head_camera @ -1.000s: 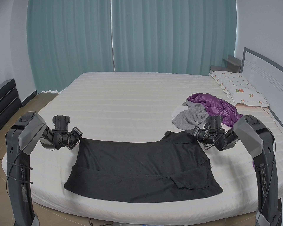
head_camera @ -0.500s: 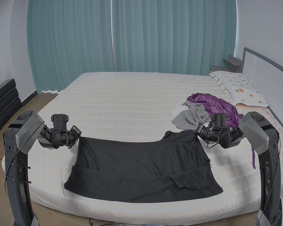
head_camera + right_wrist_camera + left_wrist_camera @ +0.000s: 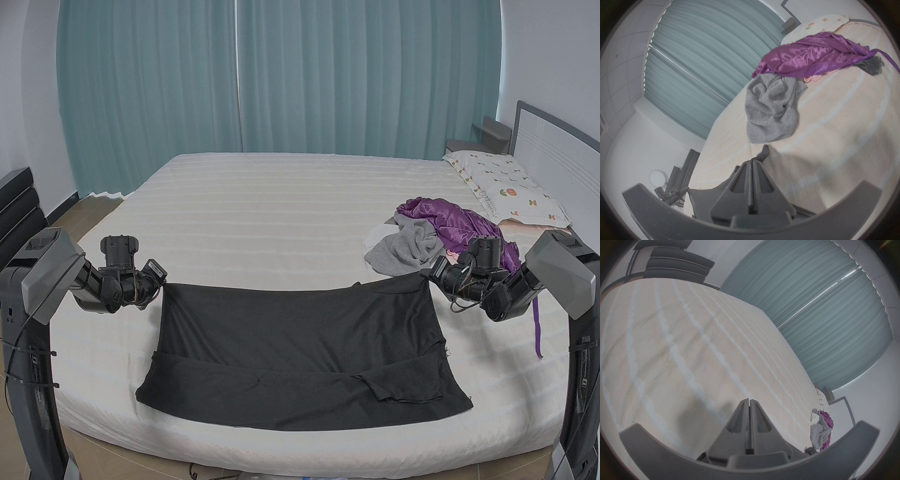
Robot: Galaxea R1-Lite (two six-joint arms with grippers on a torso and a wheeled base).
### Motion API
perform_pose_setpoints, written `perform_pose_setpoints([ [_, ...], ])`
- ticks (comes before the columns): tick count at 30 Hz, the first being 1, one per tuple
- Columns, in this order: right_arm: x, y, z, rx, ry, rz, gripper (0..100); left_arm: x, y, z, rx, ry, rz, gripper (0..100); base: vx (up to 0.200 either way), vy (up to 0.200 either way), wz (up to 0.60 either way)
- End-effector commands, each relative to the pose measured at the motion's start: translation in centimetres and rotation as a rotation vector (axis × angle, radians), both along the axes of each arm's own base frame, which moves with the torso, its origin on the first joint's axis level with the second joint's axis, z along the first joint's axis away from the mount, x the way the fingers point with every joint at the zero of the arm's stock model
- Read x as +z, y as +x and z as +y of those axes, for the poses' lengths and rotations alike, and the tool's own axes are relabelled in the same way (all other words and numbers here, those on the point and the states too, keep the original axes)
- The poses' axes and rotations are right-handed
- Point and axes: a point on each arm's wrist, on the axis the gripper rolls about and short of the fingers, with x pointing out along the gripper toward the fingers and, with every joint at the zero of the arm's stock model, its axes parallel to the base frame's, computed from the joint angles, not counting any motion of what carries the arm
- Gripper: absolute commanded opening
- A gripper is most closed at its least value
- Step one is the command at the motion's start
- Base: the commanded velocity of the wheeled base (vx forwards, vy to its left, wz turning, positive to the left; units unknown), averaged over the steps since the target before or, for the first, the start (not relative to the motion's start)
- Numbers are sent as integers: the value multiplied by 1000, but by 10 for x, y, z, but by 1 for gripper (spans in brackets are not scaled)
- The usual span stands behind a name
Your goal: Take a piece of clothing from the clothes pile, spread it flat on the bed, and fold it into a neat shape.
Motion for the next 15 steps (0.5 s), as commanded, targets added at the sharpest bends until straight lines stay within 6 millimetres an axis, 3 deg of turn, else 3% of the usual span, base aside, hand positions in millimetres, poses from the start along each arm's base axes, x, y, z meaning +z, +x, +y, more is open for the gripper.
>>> perform_pose_setpoints([
  [1, 20, -6, -6, -23, 31, -43, 0, 7, -2, 1, 2, 2, -14, 0, 0, 0, 0],
  [15, 5, -10, -4, -27, 34, -4, 0, 4, -3, -1, -1, 3, -26, 0, 0, 0, 0],
])
